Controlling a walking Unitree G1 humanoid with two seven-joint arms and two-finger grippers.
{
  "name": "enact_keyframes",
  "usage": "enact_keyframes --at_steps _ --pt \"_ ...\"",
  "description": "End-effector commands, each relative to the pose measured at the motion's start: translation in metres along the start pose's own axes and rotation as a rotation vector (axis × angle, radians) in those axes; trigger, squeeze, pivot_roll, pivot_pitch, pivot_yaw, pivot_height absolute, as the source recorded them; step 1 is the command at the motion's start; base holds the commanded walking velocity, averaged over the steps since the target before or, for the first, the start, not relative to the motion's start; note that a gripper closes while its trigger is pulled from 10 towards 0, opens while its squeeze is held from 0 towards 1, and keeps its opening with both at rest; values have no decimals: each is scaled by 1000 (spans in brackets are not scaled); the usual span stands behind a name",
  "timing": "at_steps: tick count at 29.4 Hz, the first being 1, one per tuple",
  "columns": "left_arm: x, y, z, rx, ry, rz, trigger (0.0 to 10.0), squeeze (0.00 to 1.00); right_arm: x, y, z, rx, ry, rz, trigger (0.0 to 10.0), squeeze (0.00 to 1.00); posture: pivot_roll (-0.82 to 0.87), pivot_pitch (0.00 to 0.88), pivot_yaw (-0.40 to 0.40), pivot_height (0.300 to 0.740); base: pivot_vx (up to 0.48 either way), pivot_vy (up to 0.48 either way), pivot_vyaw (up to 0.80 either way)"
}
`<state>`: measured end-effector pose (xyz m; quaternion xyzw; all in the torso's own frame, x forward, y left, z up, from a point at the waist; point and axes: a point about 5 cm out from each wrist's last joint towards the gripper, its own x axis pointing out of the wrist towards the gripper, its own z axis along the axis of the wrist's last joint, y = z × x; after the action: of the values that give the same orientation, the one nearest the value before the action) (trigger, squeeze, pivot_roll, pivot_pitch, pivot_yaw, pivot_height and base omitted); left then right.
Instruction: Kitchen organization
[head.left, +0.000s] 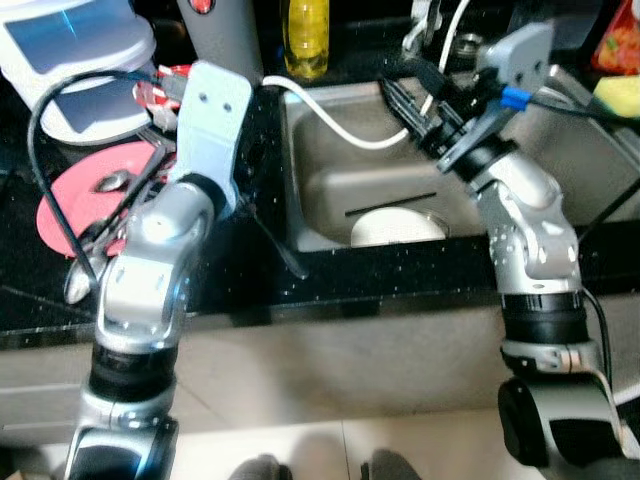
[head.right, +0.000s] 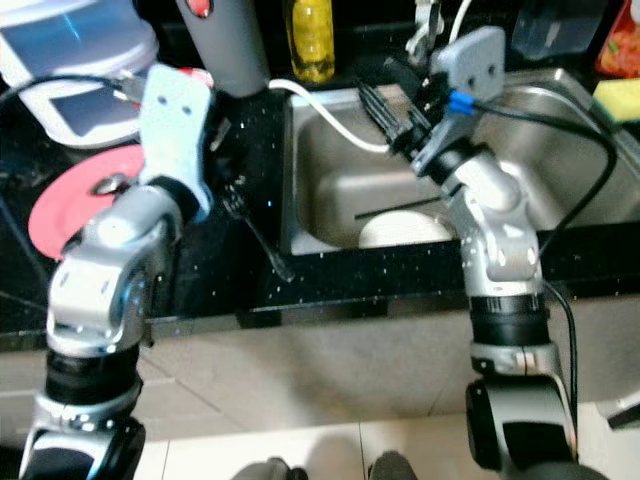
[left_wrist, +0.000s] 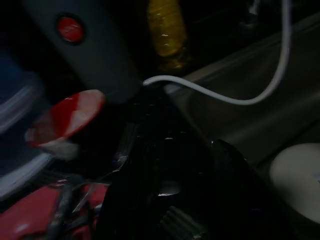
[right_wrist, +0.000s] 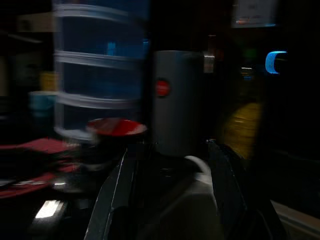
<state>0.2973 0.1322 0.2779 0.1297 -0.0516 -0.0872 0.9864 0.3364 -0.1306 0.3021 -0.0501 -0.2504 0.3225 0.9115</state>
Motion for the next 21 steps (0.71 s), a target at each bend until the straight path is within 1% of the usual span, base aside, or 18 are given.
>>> enact_keyframes --at_steps 1,2,3,4,5,6,7,9,10,11,13,14,15,17,18,19,20,21 --pt "-5 16 1 55 -13 89 10000 0 4 15 -3 29 5 62 10000 0 94 67 56 740 0 0 0" --pt "-7 31 7 88 -43 170 10000 0 4 28 -7 53 16 103 10000 0 100 66 49 740 0 0 0" --pt "-10 41 11 108 -58 226 10000 0 5 37 -10 69 22 132 10000 0 100 66 49 740 0 0 0" --pt "-16 67 19 132 -69 370 10000 0 4 52 -18 95 48 193 10000 27 115 66 39 740 0 0 0" --pt "-16 67 19 132 -69 370 10000 0 4 52 -18 95 48 193 10000 27 115 66 39 740 0 0 0" --pt "-19 79 23 143 -68 427 10000 0 4 55 -21 100 64 206 10000 463 119 68 34 740 0 0 0" --pt "-24 95 27 160 -62 497 10000 0 4 58 -25 110 92 234 10000 1000 120 68 29 740 0 0 0" --pt "-32 116 31 186 -53 582 10000 0 4 64 -30 134 144 270 10000 1000 122 70 21 740 0 0 0" --pt "-32 116 31 186 -53 582 10000 0 4 64 -30 134 144 270 10000 1000 122 70 21 740 0 0 0" --pt "-37 127 31 208 -41 626 10000 0 4 73 -35 176 188 303 10000 1000 123 70 15 740 0 0 0" --pt "-39 130 30 215 -36 639 10000 0 4 78 -36 196 203 317 10000 1000 123 70 15 740 0 0 0" --pt "-40 131 28 220 -28 644 10000 0 5 86 -38 218 215 333 10000 1000 121 73 10 740 0 0 0" --pt "-41 130 24 224 -17 648 10000 0 10 99 -45 230 257 328 10000 1000 119 73 8 740 0 0 0" --pt "-42 129 22 223 -13 649 10000 0 12 104 -48 227 275 316 10000 1000 120 74 3 740 0 0 0" --pt "-42 127 21 222 -9 648 10000 0 13 108 -53 219 298 313 10000 0 121 75 3 740 0 0 0" --pt "-42 127 21 222 -9 648 10000 0 13 108 -53 219 298 313 10000 0 121 75 3 740 0 0 0" --pt "-42 125 17 216 3 641 10000 0 14 111 -63 206 361 267 10000 0 127 77 -6 740 0 0 0" --pt "-42 124 16 212 8 638 10000 0 14 112 -65 203 377 255 10000 0 127 77 -6 740 0 0 0"
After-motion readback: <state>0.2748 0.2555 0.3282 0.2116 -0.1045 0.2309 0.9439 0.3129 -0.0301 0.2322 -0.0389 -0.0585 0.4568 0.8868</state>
